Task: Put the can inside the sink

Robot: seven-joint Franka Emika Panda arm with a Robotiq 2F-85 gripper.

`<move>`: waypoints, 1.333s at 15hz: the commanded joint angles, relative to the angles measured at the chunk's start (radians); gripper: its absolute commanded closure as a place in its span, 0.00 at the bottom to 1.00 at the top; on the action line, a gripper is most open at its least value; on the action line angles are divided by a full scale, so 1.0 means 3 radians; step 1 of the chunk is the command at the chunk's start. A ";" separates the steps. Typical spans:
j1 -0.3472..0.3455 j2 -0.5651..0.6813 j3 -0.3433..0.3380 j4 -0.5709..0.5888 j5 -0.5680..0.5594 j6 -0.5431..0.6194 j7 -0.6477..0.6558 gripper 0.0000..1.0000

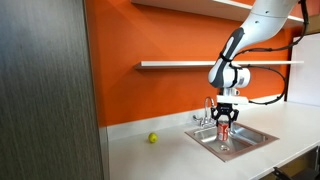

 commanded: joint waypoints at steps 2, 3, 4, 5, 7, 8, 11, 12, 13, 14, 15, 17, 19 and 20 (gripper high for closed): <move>-0.0140 0.0131 -0.0028 0.0036 0.0199 0.0218 -0.0038 0.62; -0.0163 0.0190 -0.0042 0.0058 0.0213 0.0263 -0.0042 0.62; -0.0182 0.0248 -0.0044 0.0076 0.0259 0.0300 -0.0063 0.62; -0.0205 0.0312 -0.0053 0.0099 0.0279 0.0352 -0.0068 0.62; -0.0254 0.0438 -0.0046 0.0150 0.0349 0.0422 -0.0091 0.62; -0.0278 0.0506 -0.0036 0.0184 0.0383 0.0451 -0.0106 0.62; -0.0335 0.0695 -0.0012 0.0316 0.0446 0.0482 -0.0126 0.62; -0.0345 0.0759 -0.0004 0.0367 0.0456 0.0482 -0.0124 0.62; -0.0355 0.0820 0.0003 0.0422 0.0457 0.0481 -0.0125 0.62; -0.0361 0.0882 0.0011 0.0477 0.0460 0.0481 -0.0118 0.62; -0.0367 0.0945 0.0018 0.0535 0.0462 0.0472 -0.0117 0.62; -0.0385 0.1074 0.0049 0.0657 0.0474 0.0454 -0.0125 0.62; -0.0402 0.1203 0.0077 0.0771 0.0483 0.0439 -0.0124 0.62; -0.0413 0.1281 0.0096 0.0835 0.0490 0.0436 -0.0126 0.62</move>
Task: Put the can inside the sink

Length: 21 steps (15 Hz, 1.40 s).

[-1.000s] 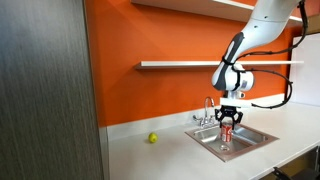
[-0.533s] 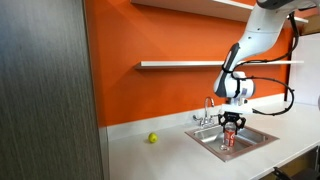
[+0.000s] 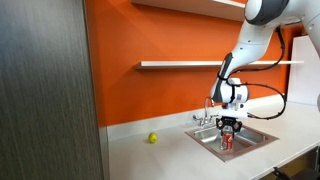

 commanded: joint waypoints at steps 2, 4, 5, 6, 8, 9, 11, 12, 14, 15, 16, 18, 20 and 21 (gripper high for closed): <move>-0.0141 0.0337 0.0159 0.0355 0.0109 -0.0053 -0.0109 0.62; -0.0160 0.0469 0.0195 0.0468 0.0120 -0.0071 -0.0101 0.62; -0.0169 0.0530 0.0210 0.0521 0.0121 -0.0079 -0.0103 0.62; -0.0174 0.0589 0.0224 0.0572 0.0120 -0.0087 -0.0101 0.62; -0.0183 0.0689 0.0238 0.0654 0.0116 -0.0099 -0.0092 0.62; -0.0193 0.0736 0.0246 0.0696 0.0115 -0.0103 -0.0094 0.62; -0.0200 0.0814 0.0254 0.0762 0.0111 -0.0106 -0.0087 0.62; -0.0204 0.0845 0.0257 0.0790 0.0109 -0.0110 -0.0083 0.62; -0.0212 0.0898 0.0263 0.0839 0.0104 -0.0116 -0.0081 0.62; -0.0217 0.0921 0.0263 0.0860 0.0102 -0.0118 -0.0080 0.62; -0.0225 0.0937 0.0269 0.0875 0.0108 -0.0123 -0.0080 0.62; -0.0236 0.0966 0.0273 0.0898 0.0110 -0.0125 -0.0081 0.62; -0.0245 0.0985 0.0276 0.0915 0.0113 -0.0129 -0.0078 0.62; -0.0249 0.0987 0.0275 0.0922 0.0113 -0.0134 -0.0080 0.62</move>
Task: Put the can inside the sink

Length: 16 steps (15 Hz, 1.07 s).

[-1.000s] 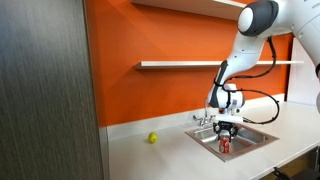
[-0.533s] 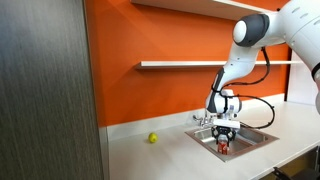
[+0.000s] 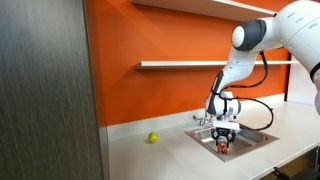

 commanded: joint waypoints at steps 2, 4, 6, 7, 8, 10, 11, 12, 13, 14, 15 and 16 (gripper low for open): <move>-0.0114 0.0028 0.0081 0.0108 0.0063 -0.0117 -0.0078 0.62; -0.0121 0.0027 0.0086 0.0107 0.0068 -0.0124 -0.0078 0.62; -0.0126 0.0025 0.0090 0.0102 0.0071 -0.0132 -0.0074 0.10; -0.0128 0.0018 0.0093 0.0094 0.0073 -0.0135 -0.0071 0.04; -0.0126 0.0011 0.0092 0.0086 0.0072 -0.0137 -0.0067 0.01; -0.0113 -0.0014 0.0085 0.0062 0.0067 -0.0143 -0.0054 0.00; -0.0100 -0.0038 0.0077 0.0041 0.0062 -0.0145 -0.0043 0.00; -0.0095 -0.0067 0.0080 0.0016 0.0063 -0.0146 -0.0042 0.00; -0.0087 -0.0092 0.0076 -0.0002 0.0061 -0.0157 -0.0035 0.00; -0.0074 -0.0128 0.0072 -0.0030 0.0057 -0.0166 -0.0027 0.00; -0.0058 -0.0153 0.0060 -0.0045 0.0043 -0.0177 -0.0020 0.00; -0.0044 -0.0182 0.0050 -0.0060 0.0032 -0.0197 -0.0015 0.00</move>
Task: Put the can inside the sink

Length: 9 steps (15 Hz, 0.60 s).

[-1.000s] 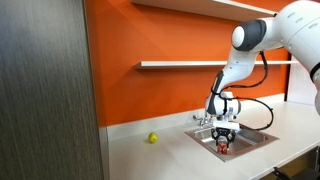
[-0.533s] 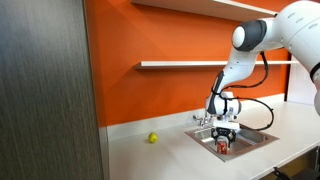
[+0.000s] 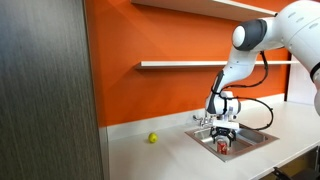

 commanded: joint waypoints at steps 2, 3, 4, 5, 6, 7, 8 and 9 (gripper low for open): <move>0.0034 -0.0246 -0.0019 -0.0117 -0.0001 -0.0206 0.0016 0.00; 0.0044 -0.0274 -0.0033 -0.0125 -0.0012 -0.0240 0.0020 0.00; 0.0051 -0.0320 -0.0044 -0.0145 -0.0015 -0.0268 0.0028 0.00; 0.0060 -0.0364 -0.0059 -0.0169 -0.0020 -0.0289 0.0039 0.00; 0.0066 -0.0402 -0.0070 -0.0188 -0.0024 -0.0300 0.0045 0.00; 0.0073 -0.0452 -0.0083 -0.0215 -0.0028 -0.0314 0.0051 0.00; 0.0092 -0.0513 -0.0101 -0.0255 -0.0038 -0.0326 0.0067 0.00; 0.0112 -0.0575 -0.0118 -0.0291 -0.0054 -0.0349 0.0075 0.00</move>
